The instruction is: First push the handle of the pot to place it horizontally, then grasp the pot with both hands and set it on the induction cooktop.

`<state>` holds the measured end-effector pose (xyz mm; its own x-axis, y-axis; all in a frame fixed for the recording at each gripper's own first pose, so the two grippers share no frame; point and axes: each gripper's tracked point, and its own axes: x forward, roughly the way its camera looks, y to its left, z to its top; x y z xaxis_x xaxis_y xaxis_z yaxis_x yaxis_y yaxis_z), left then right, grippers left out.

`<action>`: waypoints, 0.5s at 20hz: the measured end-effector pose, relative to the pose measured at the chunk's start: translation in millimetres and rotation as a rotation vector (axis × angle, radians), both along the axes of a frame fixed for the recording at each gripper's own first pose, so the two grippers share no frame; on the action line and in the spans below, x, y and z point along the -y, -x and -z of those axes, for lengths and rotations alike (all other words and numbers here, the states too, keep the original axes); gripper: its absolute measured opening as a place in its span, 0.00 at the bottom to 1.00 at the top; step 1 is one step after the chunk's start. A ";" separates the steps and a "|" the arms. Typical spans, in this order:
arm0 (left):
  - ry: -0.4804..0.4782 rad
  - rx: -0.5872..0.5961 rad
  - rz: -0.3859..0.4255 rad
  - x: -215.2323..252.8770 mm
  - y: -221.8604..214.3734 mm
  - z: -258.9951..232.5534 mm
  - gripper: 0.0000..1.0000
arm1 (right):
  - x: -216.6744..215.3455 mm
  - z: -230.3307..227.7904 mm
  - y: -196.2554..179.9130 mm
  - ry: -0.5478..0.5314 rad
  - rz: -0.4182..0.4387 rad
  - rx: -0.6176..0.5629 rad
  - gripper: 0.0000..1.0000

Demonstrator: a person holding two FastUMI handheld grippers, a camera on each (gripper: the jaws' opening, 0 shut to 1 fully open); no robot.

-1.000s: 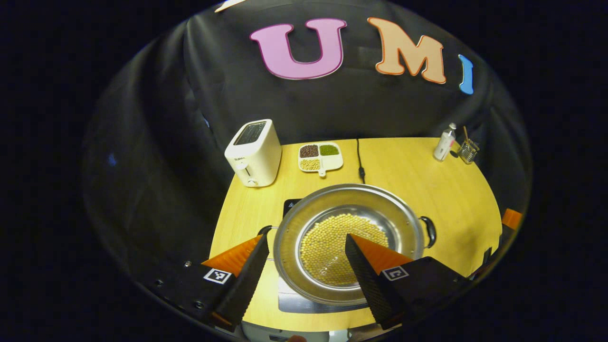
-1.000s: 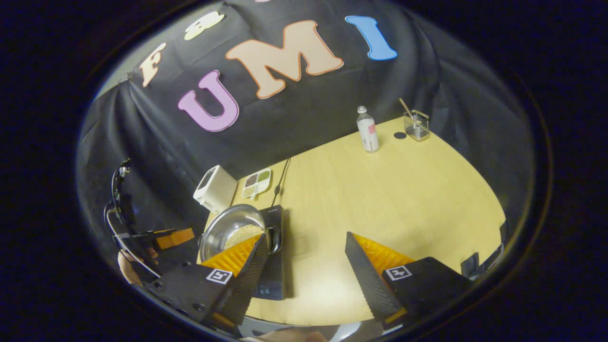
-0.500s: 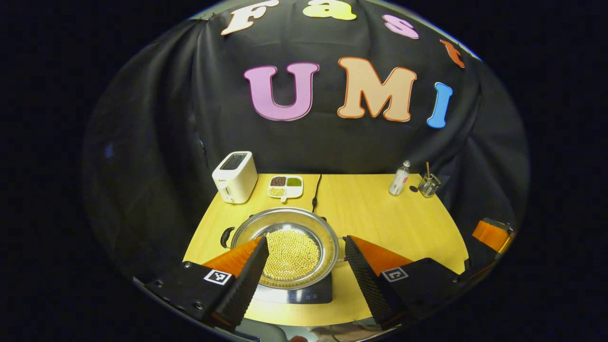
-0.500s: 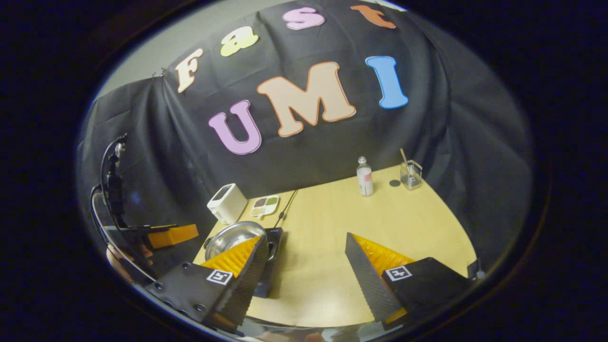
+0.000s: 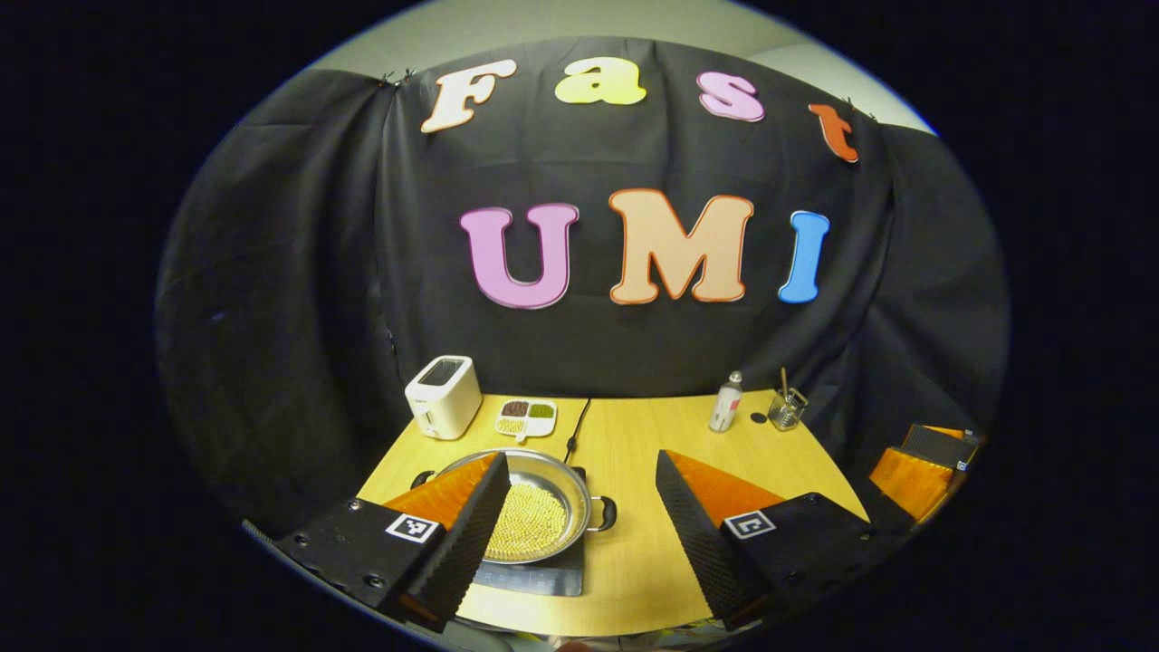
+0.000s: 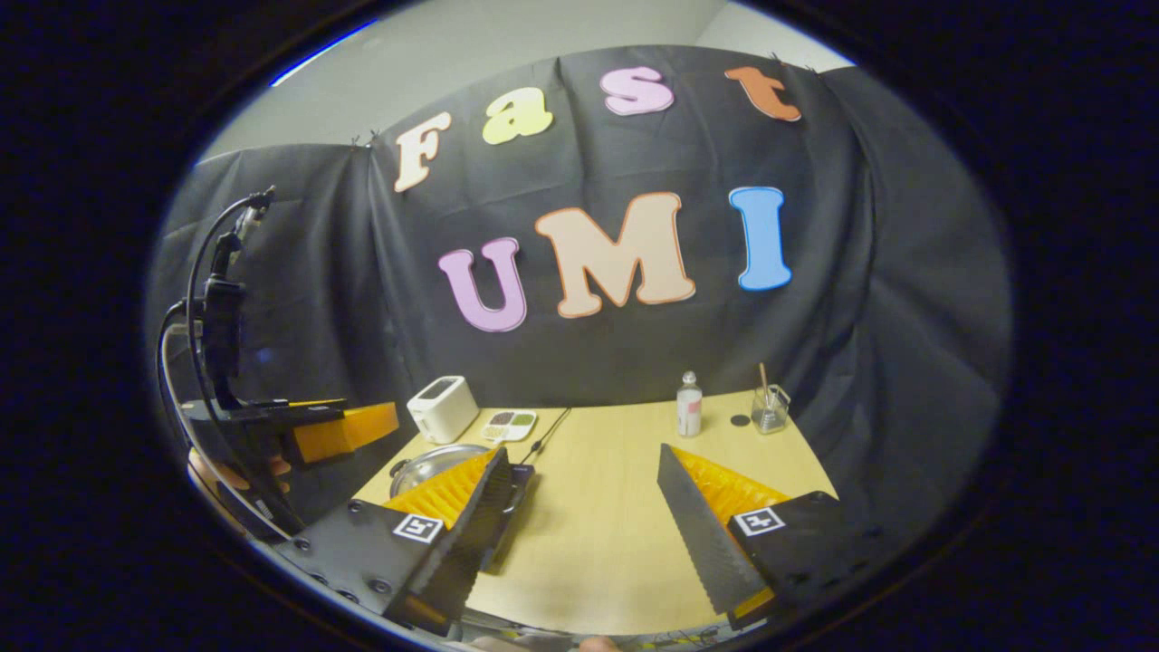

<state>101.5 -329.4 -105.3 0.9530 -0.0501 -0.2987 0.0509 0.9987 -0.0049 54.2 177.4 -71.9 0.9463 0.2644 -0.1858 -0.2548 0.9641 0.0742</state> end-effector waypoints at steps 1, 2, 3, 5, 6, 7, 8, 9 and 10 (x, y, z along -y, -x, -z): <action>-0.008 0.040 0.009 6.4 1.7 -9.7 0.98 | 3.3 -5.2 2.9 0.014 0.002 0.020 0.92; -0.018 0.077 0.024 15.4 3.9 -17.6 0.98 | 7.5 -10.4 6.6 0.026 0.007 0.039 0.92; -0.038 0.104 0.031 19.0 6.3 -24.5 0.98 | 10.4 -15.8 10.1 0.038 0.010 0.058 0.92; -0.072 0.166 0.043 27.8 13.6 -38.5 0.98 | 15.5 -27.4 16.9 0.057 0.024 0.088 0.92; -0.079 0.193 0.043 30.9 16.3 -43.8 0.97 | 18.7 -34.7 19.5 0.062 0.031 0.110 0.92; -0.084 0.225 0.039 34.1 17.9 -49.7 0.97 | 22.2 -42.6 21.2 0.062 0.037 0.132 0.92; -0.087 0.252 0.033 37.2 22.0 -54.1 0.97 | 25.1 -48.9 22.4 0.058 0.041 0.153 0.93; -0.086 0.282 0.027 38.6 23.4 -60.1 0.98 | 27.7 -54.9 25.0 0.051 0.046 0.170 0.93; -0.088 0.303 0.024 41.7 25.8 -63.4 0.98 | 30.5 -59.7 28.7 0.043 0.051 0.180 0.92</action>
